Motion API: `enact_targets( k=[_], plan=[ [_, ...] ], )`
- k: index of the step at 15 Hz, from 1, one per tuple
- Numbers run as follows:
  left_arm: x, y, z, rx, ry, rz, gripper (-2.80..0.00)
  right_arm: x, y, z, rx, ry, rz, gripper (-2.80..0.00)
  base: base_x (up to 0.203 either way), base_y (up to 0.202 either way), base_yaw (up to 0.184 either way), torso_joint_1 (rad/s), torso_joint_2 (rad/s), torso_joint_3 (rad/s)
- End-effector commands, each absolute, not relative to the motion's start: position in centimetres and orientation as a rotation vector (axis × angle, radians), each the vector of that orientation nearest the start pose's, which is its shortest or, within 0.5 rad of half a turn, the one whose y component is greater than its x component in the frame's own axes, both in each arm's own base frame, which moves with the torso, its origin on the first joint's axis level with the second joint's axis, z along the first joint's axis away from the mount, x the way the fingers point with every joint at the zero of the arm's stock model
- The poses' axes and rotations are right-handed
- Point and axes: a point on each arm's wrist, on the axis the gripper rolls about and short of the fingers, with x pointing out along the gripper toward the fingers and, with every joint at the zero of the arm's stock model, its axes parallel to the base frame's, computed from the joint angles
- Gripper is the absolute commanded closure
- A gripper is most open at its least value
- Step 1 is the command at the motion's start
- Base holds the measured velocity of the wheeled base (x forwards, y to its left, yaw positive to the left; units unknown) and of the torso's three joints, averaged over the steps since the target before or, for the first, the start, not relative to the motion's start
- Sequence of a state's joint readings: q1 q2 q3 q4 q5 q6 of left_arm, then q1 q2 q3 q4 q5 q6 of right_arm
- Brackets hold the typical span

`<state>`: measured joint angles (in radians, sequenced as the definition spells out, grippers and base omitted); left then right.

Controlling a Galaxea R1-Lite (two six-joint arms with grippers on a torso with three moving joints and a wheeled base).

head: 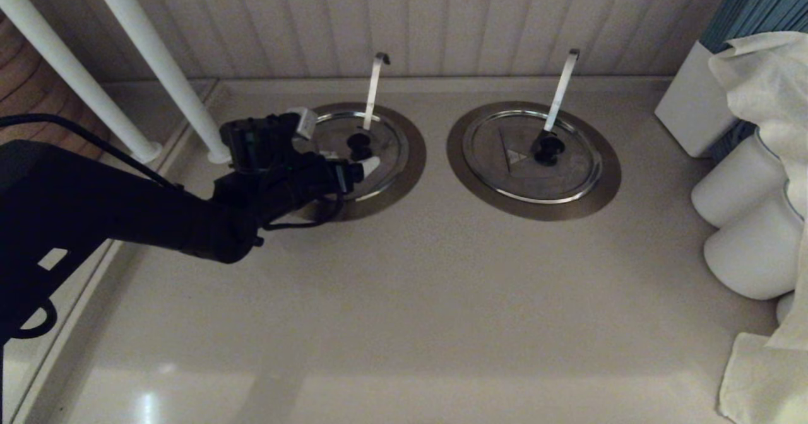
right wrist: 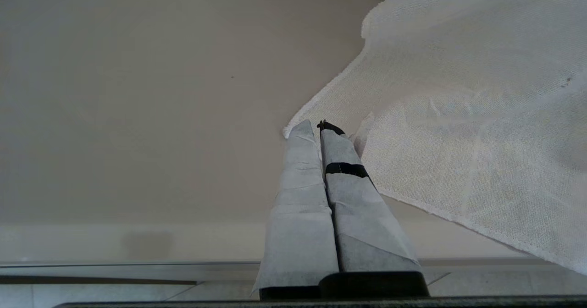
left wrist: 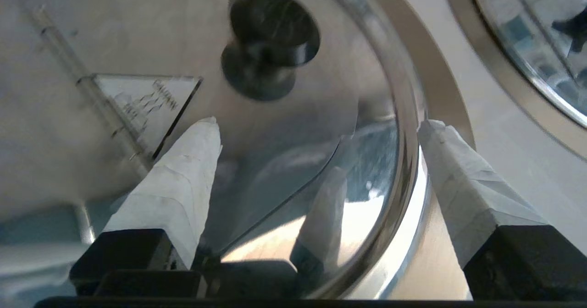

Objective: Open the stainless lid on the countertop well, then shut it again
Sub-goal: Open the lid

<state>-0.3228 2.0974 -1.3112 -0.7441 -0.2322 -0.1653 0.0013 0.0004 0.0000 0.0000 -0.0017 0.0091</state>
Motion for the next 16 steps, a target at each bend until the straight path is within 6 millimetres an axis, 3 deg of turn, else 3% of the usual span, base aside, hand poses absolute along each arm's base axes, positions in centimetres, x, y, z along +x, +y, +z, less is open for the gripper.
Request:
enact_targets(
  k=[1, 4, 11, 16],
  plan=[
    [41.7, -14.5, 17.1, -0.162, 0.085, -0.537, -2.80, -2.3, 0.0, 7.5, 0.009, 0.000, 0.000, 0.00, 0.000, 0.000, 0.000, 0.000, 0.00, 0.000],
    [44.0, -15.3, 16.2, -0.169, 0.025, -0.434, -2.80, -2.3, 0.0, 7.5, 0.009, 0.000, 0.000, 0.00, 0.000, 0.000, 0.000, 0.000, 0.00, 0.000],
    [45.3, -15.2, 17.2, -0.137, -0.051, -0.299, -2.80, -2.3, 0.0, 7.5, 0.009, 0.000, 0.000, 0.00, 0.000, 0.000, 0.000, 0.000, 0.00, 0.000],
    [47.1, -16.8, 14.9, -0.113, -0.055, -0.237, -2.80, -2.3, 0.0, 7.5, 0.009, 0.000, 0.000, 0.00, 0.000, 0.000, 0.000, 0.000, 0.00, 0.000]
  ],
)
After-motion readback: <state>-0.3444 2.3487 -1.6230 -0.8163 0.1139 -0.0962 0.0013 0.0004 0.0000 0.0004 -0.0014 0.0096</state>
